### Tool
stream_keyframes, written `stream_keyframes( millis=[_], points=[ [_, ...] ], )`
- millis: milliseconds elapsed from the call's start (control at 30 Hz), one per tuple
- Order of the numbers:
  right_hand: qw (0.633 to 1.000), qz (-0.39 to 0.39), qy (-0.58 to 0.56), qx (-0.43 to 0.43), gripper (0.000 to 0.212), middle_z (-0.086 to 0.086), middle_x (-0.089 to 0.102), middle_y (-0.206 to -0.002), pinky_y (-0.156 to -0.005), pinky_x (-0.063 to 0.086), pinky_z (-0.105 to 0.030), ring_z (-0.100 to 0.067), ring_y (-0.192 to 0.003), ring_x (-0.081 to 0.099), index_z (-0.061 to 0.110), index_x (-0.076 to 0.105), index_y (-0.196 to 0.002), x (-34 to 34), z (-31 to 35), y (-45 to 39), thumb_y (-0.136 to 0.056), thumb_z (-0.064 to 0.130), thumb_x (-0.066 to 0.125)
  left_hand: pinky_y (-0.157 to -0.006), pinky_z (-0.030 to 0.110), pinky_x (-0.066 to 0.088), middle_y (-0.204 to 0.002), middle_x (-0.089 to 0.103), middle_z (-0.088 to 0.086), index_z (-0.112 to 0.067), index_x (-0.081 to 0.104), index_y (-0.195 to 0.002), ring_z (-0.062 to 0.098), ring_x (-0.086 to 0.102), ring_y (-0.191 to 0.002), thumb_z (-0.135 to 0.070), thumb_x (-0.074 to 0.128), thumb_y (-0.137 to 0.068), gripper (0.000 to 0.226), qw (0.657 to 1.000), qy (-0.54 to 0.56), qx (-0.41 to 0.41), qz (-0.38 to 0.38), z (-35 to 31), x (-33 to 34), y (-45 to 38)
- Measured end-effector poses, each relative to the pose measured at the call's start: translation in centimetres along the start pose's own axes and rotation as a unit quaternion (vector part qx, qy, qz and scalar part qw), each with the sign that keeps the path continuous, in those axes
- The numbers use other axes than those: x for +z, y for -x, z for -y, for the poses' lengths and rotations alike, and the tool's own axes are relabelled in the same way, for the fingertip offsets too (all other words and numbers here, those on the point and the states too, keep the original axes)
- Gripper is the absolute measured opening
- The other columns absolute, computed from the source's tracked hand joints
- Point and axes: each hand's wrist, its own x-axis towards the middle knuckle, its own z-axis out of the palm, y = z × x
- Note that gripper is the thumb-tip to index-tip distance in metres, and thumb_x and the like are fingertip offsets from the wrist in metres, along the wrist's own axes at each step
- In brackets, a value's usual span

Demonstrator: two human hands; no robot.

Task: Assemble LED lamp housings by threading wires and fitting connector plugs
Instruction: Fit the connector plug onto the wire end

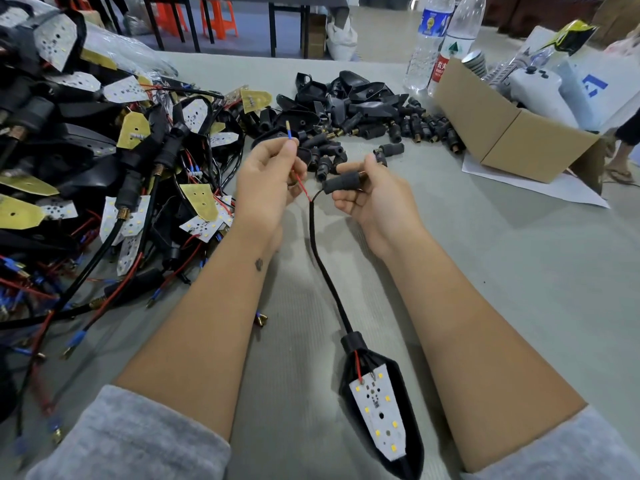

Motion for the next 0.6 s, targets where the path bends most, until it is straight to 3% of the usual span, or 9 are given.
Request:
stream_keyframes(
  millis=[167,333,467,600],
  points=[
    [0.990,-0.040,-0.133,0.009,0.045,-0.002,0.064,-0.057,-0.051,0.052,-0.021,-0.009,-0.047,0.058,0.006,0.061,-0.087,-0.6,0.1,-0.6,-0.108,0.030,0.030,-0.048,0.015,0.036,-0.057,0.064,-0.007,-0.020,0.059,-0.086,0.006,0.050,-0.052,-0.016,0.057,-0.097,0.011,0.999,-0.040,0.026,-0.010,-0.2,0.2,0.2],
    [0.980,-0.067,-0.187,0.018,0.047,-0.007,0.059,-0.070,-0.051,0.052,-0.021,-0.009,-0.047,0.056,0.006,0.062,-0.085,-0.9,0.2,-0.8,-0.107,0.032,0.029,-0.044,0.014,0.032,-0.054,0.065,-0.006,-0.021,0.056,-0.087,0.004,0.039,-0.045,-0.013,0.057,-0.095,0.012,0.990,-0.127,0.058,0.012,0.0,0.3,0.3],
    [0.977,-0.072,-0.199,0.026,0.049,-0.010,0.056,-0.076,-0.052,0.052,-0.021,-0.012,-0.052,0.053,0.006,0.061,-0.088,-0.9,0.2,-0.9,-0.108,0.033,0.026,-0.058,0.013,0.040,-0.058,0.059,-0.006,-0.022,0.062,-0.083,-0.001,0.051,-0.053,-0.008,0.060,-0.094,0.018,0.978,-0.173,0.093,0.074,0.4,0.4,0.7],
    [0.974,-0.067,-0.213,0.036,0.049,-0.010,0.057,-0.074,-0.052,0.051,-0.022,-0.013,-0.052,0.051,0.006,0.060,-0.087,-1.0,0.4,-0.9,-0.108,0.033,0.025,-0.067,0.020,0.041,-0.070,0.057,0.005,-0.029,0.066,-0.080,0.011,0.051,-0.069,-0.011,0.064,-0.091,0.021,0.963,-0.221,0.113,0.102,0.9,0.6,0.7]
  ],
)
